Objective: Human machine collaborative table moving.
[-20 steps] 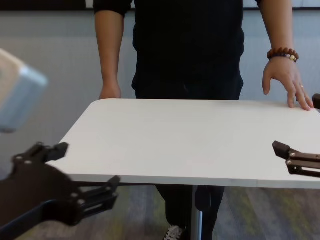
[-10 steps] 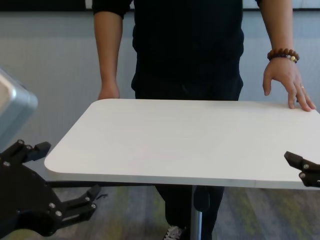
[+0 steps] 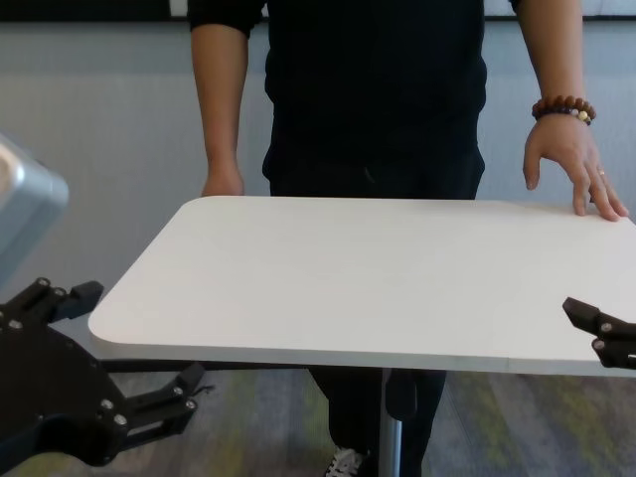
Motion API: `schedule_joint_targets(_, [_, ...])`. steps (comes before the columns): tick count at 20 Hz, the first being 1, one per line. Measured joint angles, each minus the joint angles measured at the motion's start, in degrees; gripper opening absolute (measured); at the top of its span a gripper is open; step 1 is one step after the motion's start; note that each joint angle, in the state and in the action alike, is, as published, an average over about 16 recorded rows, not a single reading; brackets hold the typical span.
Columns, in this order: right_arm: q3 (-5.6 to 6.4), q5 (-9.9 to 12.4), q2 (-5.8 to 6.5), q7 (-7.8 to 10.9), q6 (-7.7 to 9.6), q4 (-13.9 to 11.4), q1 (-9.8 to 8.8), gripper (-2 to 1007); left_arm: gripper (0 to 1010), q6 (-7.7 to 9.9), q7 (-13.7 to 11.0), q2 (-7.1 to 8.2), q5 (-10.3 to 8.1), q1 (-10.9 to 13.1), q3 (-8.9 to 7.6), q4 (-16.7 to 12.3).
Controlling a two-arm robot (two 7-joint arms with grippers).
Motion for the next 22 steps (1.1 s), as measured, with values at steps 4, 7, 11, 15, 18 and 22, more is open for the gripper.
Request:
schedule_joint_targets(4, [-0.01, 0.31, -0.04, 0.08, -0.15, 0.09, 0.08, 1003, 1000, -0.09, -0.05, -0.13, -0.38, -0.01, -0.05, 0.03])
schedule_joint_targets(7, [-0.02, 0.49, -0.07, 0.12, -0.24, 0.14, 0.12, 1003, 1000, -0.14, -0.08, -0.2, -0.59, -0.03, -0.09, 0.04])
schedule_joint_targets(11, [-0.04, 0.67, -0.1, 0.16, -0.33, 0.18, 0.16, 1003, 1000, -0.19, -0.11, -0.27, -0.8, -0.04, -0.12, 0.06])
schedule_joint_targets(15, [-0.06, 0.79, -0.11, 0.19, -0.38, 0.21, 0.19, 1003, 1000, -0.22, -0.14, -0.31, -0.94, -0.05, -0.14, 0.07])
schedule_joint_targets(18, [-0.06, 0.83, -0.12, 0.2, -0.4, 0.22, 0.2, 1003, 1000, -0.23, -0.15, -0.33, -0.99, -0.06, -0.15, 0.08])
schedule_joint_targets(22, [-0.07, 0.87, -0.13, 0.22, -0.43, 0.24, 0.2, 1003, 1000, -0.24, -0.16, -0.34, -1.04, -0.07, -0.16, 0.09])
